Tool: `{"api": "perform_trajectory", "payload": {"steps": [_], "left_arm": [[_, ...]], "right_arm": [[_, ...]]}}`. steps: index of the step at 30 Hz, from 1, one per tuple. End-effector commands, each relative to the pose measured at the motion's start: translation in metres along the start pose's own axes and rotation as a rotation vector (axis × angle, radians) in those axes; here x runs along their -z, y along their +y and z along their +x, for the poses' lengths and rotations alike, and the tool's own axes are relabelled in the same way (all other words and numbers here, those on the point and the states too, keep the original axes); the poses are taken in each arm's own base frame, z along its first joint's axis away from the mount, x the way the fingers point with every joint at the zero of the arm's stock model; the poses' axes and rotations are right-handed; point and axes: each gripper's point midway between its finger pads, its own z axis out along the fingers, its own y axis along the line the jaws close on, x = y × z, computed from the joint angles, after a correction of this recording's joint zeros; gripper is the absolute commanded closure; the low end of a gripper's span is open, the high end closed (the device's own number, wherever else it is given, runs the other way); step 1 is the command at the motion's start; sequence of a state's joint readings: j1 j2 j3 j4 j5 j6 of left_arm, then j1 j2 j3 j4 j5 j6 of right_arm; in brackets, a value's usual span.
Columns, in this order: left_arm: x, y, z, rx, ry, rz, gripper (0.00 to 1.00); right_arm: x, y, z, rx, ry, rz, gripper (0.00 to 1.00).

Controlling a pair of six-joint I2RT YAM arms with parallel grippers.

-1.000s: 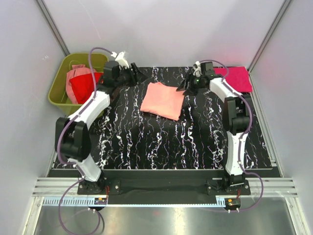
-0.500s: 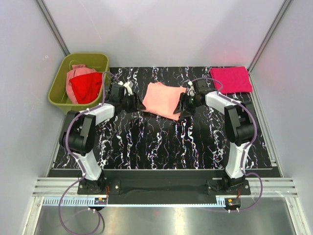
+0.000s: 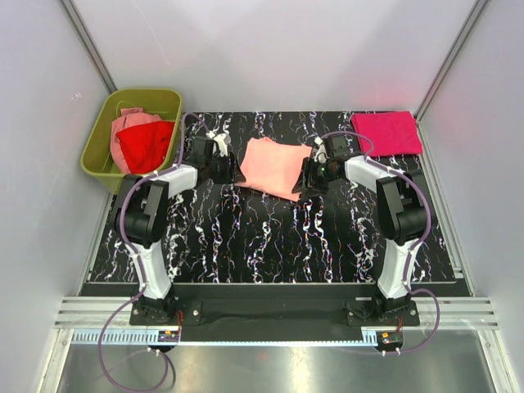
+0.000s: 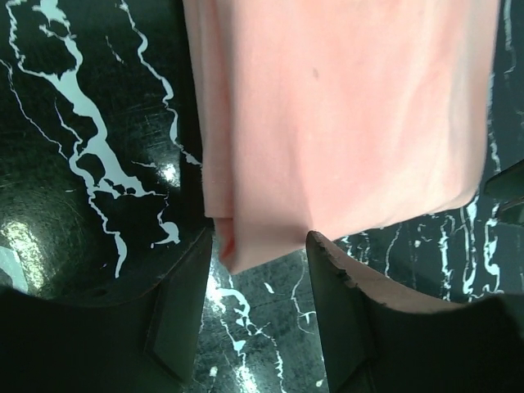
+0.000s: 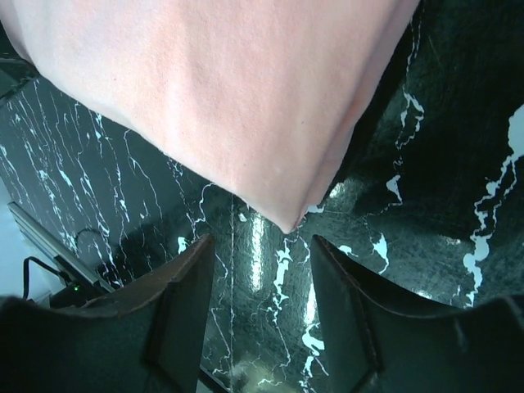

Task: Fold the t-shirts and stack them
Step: Fold the tshirt

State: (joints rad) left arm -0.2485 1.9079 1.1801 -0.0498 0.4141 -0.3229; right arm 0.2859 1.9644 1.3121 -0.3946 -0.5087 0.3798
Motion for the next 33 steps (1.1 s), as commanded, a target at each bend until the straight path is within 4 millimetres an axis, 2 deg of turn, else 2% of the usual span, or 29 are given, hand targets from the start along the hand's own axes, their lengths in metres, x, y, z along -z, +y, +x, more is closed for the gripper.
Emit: {"api": "perform_trajectory", "payload": {"steps": [1, 6, 7, 8, 9, 10, 11, 12, 13, 14, 16, 18, 19, 20, 22, 23, 25, 27, 28, 30, 31, 33], "left_arm": [[-0.005, 0.003, -0.014, -0.069, -0.019, -0.003, 0.45], [-0.009, -0.005, -0.022, -0.092, -0.033, 0.044, 0.45], [-0.010, -0.007, -0.030, -0.106, -0.044, 0.050, 0.46], [-0.012, -0.006, -0.028, -0.102, -0.028, 0.051, 0.47], [-0.013, -0.006, -0.030, -0.110, -0.028, 0.050, 0.50], [-0.015, -0.006, -0.032, -0.111, -0.025, 0.049, 0.58], [-0.015, -0.009, -0.039, -0.118, -0.034, 0.060, 0.64], [-0.020, -0.007, -0.036, -0.115, -0.016, 0.059, 0.70], [-0.021, -0.009, -0.044, -0.118, -0.024, 0.062, 0.83], [-0.027, -0.005, -0.040, -0.110, -0.002, 0.059, 0.88], [-0.030, -0.003, -0.041, -0.102, 0.013, 0.048, 1.00], [-0.038, 0.007, -0.036, -0.075, 0.036, 0.013, 1.00], [-0.039, 0.007, -0.043, -0.073, 0.030, 0.009, 1.00], [-0.045, 0.011, -0.035, -0.054, 0.058, -0.001, 1.00], [-0.047, 0.009, -0.042, -0.037, 0.058, 0.003, 1.00], [-0.047, 0.009, -0.039, -0.009, 0.076, 0.000, 1.00], [-0.043, 0.006, -0.038, 0.024, 0.090, -0.005, 1.00], [-0.030, -0.005, -0.035, 0.072, 0.099, -0.005, 0.99], [-0.026, -0.005, -0.023, 0.094, 0.122, -0.012, 0.99], [-0.011, -0.010, -0.018, 0.142, 0.122, -0.037, 0.97], [-0.008, -0.006, -0.002, 0.166, 0.150, -0.056, 0.97], [0.005, -0.006, 0.009, 0.202, 0.169, -0.089, 0.97]], "right_arm": [[-0.007, 0.001, -0.006, 0.056, -0.017, -0.031, 0.44], [-0.018, -0.003, -0.005, 0.065, -0.001, -0.045, 0.51], [-0.021, -0.006, -0.003, 0.060, 0.009, -0.044, 0.52], [-0.023, -0.006, -0.002, 0.060, 0.011, -0.050, 0.53], [-0.023, -0.006, -0.002, 0.061, 0.012, -0.051, 0.55], [-0.024, -0.006, -0.002, 0.064, 0.010, -0.052, 0.59], [-0.024, -0.007, -0.003, 0.065, 0.004, -0.050, 0.72], [-0.025, -0.010, -0.002, 0.066, 0.001, -0.040, 0.80], [-0.024, -0.011, -0.003, 0.070, -0.003, -0.038, 0.88], [-0.024, -0.012, -0.003, 0.077, -0.002, -0.036, 1.00], [-0.023, -0.017, -0.001, 0.070, 0.000, -0.029, 1.00], [-0.022, -0.023, 0.002, 0.052, -0.003, -0.030, 1.00], [-0.021, -0.023, 0.002, 0.049, -0.007, -0.035, 1.00], [-0.020, -0.024, 0.004, 0.044, -0.007, -0.041, 1.00], [-0.019, -0.024, 0.006, 0.047, -0.006, -0.042, 1.00], [-0.019, -0.024, 0.010, 0.044, 0.003, -0.046, 1.00], [-0.016, -0.023, 0.012, 0.045, 0.006, -0.046, 1.00], [-0.012, -0.026, 0.018, 0.048, 0.017, -0.028, 1.00], [-0.006, -0.024, 0.018, 0.053, 0.014, -0.025, 1.00], [-0.002, -0.027, 0.029, 0.038, 0.043, -0.008, 1.00], [0.003, -0.026, 0.031, 0.038, 0.039, -0.003, 1.00], [0.006, -0.031, 0.047, 0.005, 0.063, 0.016, 1.00]]}}
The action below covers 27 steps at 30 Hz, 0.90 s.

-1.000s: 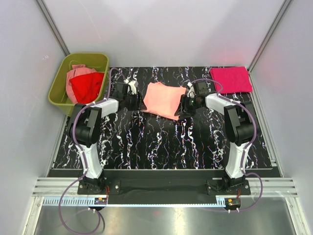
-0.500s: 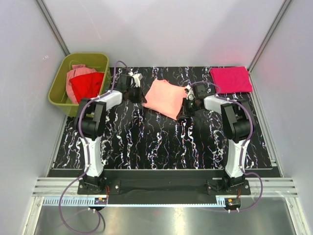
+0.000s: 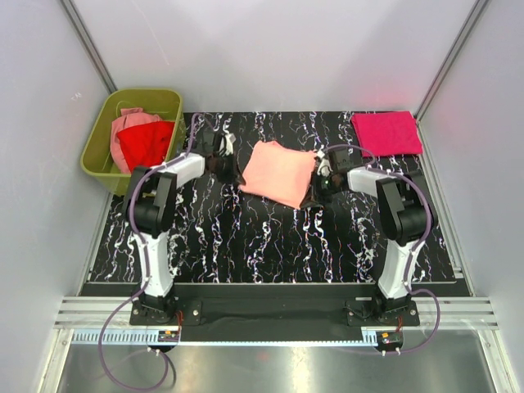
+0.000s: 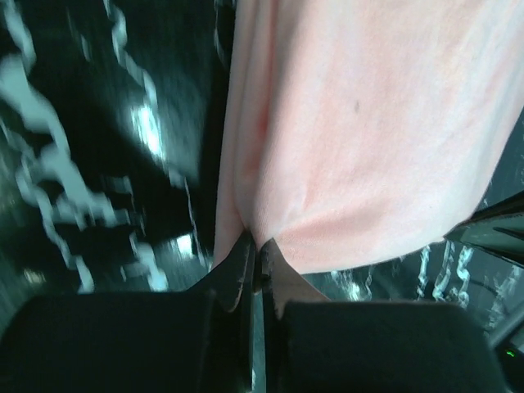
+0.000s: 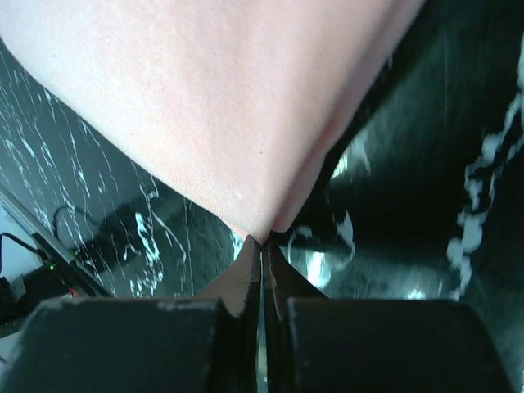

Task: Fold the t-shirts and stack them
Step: Fold the tshirt

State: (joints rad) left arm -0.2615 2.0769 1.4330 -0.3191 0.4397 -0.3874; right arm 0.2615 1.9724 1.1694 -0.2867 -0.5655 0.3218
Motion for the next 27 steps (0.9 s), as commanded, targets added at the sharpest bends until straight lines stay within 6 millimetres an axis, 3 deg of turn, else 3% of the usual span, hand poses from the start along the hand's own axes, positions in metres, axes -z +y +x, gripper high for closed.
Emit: {"api": "perform_trajectory", "payload": {"steps": [1, 3, 4, 5, 8, 10, 11, 12, 13, 14, 17, 20, 24, 26, 27], "left_arm": [[0.027, 0.005, 0.026, 0.099, 0.022, -0.078, 0.97], [0.036, -0.001, 0.032, 0.105, 0.005, -0.060, 0.96], [0.037, 0.001, 0.044, 0.114, 0.022, -0.066, 0.93], [0.043, -0.004, 0.042, 0.113, 0.002, -0.061, 0.90], [0.050, -0.015, 0.043, 0.114, -0.004, -0.032, 0.80], [0.055, -0.019, 0.034, 0.113, -0.028, -0.035, 0.74], [0.058, -0.019, 0.033, 0.118, -0.024, -0.048, 0.65], [0.061, -0.020, 0.031, 0.115, -0.026, -0.058, 0.64], [0.066, -0.020, 0.017, 0.105, -0.061, -0.092, 0.62], [0.071, -0.018, 0.016, 0.096, -0.059, -0.131, 0.60], [0.085, -0.034, -0.009, 0.017, -0.138, -0.170, 0.59], [0.081, -0.071, -0.025, -0.026, -0.176, -0.035, 0.59], [0.057, -0.089, -0.037, -0.052, -0.163, 0.069, 0.58], [0.034, -0.080, -0.034, -0.057, -0.116, 0.062, 0.58], [0.031, -0.083, -0.045, -0.071, -0.130, 0.069, 0.58]], "right_arm": [[0.023, -0.002, 0.020, -0.016, 0.017, 0.044, 1.00], [0.026, -0.005, 0.040, -0.046, 0.047, 0.049, 1.00], [0.031, -0.003, 0.043, -0.045, 0.039, 0.045, 1.00], [0.033, -0.005, 0.054, -0.059, 0.051, 0.049, 1.00], [0.040, 0.001, 0.061, -0.057, 0.038, 0.025, 1.00], [0.047, 0.007, 0.058, -0.055, 0.015, 0.013, 0.86], [0.050, 0.008, 0.057, -0.064, 0.007, 0.021, 0.77], [0.053, 0.010, 0.055, -0.062, 0.002, 0.023, 0.56], [0.057, 0.013, 0.052, -0.050, -0.011, 0.028, 0.49], [0.063, 0.011, 0.049, -0.051, -0.016, 0.062, 0.42], [0.076, 0.013, 0.032, -0.062, -0.059, 0.072, 0.30], [0.084, 0.001, 0.001, -0.086, -0.117, 0.078, 0.23], [0.084, -0.019, -0.042, -0.083, -0.183, 0.084, 0.19], [0.089, -0.017, -0.072, -0.044, -0.233, 0.067, 0.19], [0.081, -0.021, -0.078, -0.043, -0.219, 0.064, 0.18]]}}
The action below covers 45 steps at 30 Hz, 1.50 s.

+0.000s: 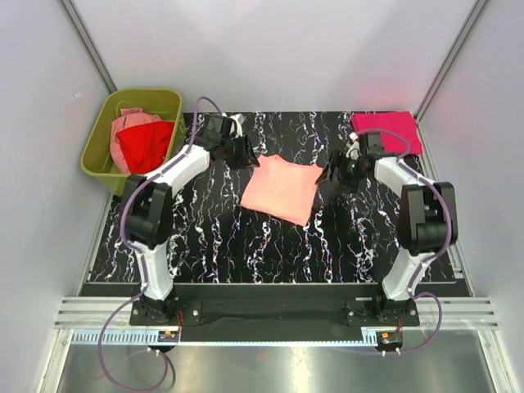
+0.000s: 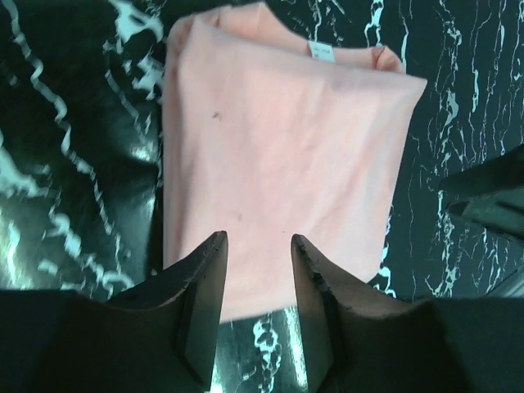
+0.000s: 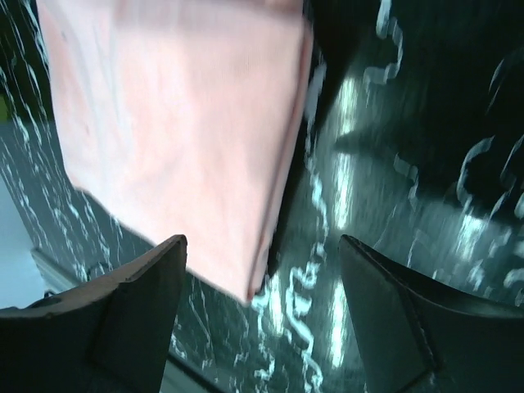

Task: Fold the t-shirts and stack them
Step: Fold the tshirt, then neatly place the folded tshirt to the corner

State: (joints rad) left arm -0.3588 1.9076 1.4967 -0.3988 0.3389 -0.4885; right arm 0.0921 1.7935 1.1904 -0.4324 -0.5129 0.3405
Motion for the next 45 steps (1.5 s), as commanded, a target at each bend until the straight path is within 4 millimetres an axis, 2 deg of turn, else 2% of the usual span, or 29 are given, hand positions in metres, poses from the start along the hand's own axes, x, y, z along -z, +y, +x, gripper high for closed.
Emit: {"api": "perform_trajectory", "payload": {"steps": [1, 2, 3, 4, 5, 6, 7, 8, 9, 10, 12, 13, 18, 21, 25, 28, 31, 36, 45], "left_arm": [[-0.035, 0.004, -0.014, -0.037, 0.009, 0.041, 0.58], [-0.041, 0.007, -0.016, -0.045, 0.009, 0.034, 0.58], [-0.045, 0.007, -0.024, -0.051, -0.003, 0.034, 0.57], [-0.056, 0.013, -0.023, -0.046, 0.005, 0.029, 0.57], [-0.060, 0.014, -0.026, -0.047, -0.002, 0.032, 0.57], [-0.063, 0.013, -0.034, -0.047, -0.018, 0.041, 0.57], [-0.072, 0.019, -0.032, -0.042, -0.011, 0.039, 0.56], [-0.075, 0.022, -0.035, -0.042, -0.014, 0.036, 0.55], [-0.076, 0.024, -0.044, -0.045, -0.029, 0.030, 0.55], [-0.084, 0.035, -0.039, -0.032, -0.008, 0.003, 0.55], [-0.087, 0.041, -0.048, -0.019, -0.017, -0.002, 0.55], [-0.094, 0.048, -0.044, -0.005, -0.002, -0.007, 0.54], [-0.101, 0.059, -0.046, 0.003, -0.001, -0.028, 0.53], [-0.108, 0.069, -0.043, 0.008, 0.012, -0.053, 0.53], [-0.115, 0.076, -0.039, 0.025, 0.027, -0.058, 0.53], [-0.120, 0.080, -0.037, 0.035, 0.029, -0.059, 0.53], [-0.122, 0.080, -0.036, 0.048, 0.029, -0.054, 0.53], [-0.124, 0.080, -0.035, 0.061, 0.027, -0.052, 0.53], [-0.124, 0.085, -0.029, 0.068, 0.034, -0.060, 0.53]], "right_arm": [[-0.012, 0.006, -0.041, 0.091, -0.048, -0.032, 0.18], [-0.010, 0.015, -0.059, 0.120, -0.076, -0.048, 0.16], [-0.021, 0.009, -0.062, 0.123, -0.059, -0.041, 0.16], [-0.021, 0.012, -0.077, 0.160, -0.084, -0.040, 0.16], [-0.025, 0.006, -0.084, 0.163, -0.085, -0.024, 0.15], [-0.039, -0.006, -0.081, 0.146, -0.047, -0.005, 0.15], [-0.043, -0.012, -0.079, 0.131, -0.015, 0.006, 0.14], [-0.045, -0.007, -0.088, 0.142, -0.016, -0.018, 0.13], [-0.056, -0.014, -0.083, 0.125, 0.018, -0.015, 0.09], [-0.059, -0.013, -0.083, 0.121, 0.025, -0.029, 0.08], [-0.064, -0.016, -0.081, 0.110, 0.027, -0.041, 0.07], [-0.067, -0.016, -0.080, 0.109, 0.028, -0.050, 0.07], [-0.080, -0.011, -0.076, 0.091, 0.059, -0.125, 0.06], [-0.085, -0.007, -0.072, 0.070, 0.094, -0.168, 0.01], [-0.088, -0.002, -0.071, 0.047, 0.101, -0.223, 0.00], [-0.091, 0.004, -0.073, 0.039, 0.096, -0.260, 0.00], [-0.094, 0.001, -0.075, 0.029, 0.097, -0.247, 0.00], [-0.102, -0.008, -0.068, 0.011, 0.113, -0.221, 0.00], [-0.107, -0.002, -0.058, -0.007, 0.170, -0.285, 0.01]]}}
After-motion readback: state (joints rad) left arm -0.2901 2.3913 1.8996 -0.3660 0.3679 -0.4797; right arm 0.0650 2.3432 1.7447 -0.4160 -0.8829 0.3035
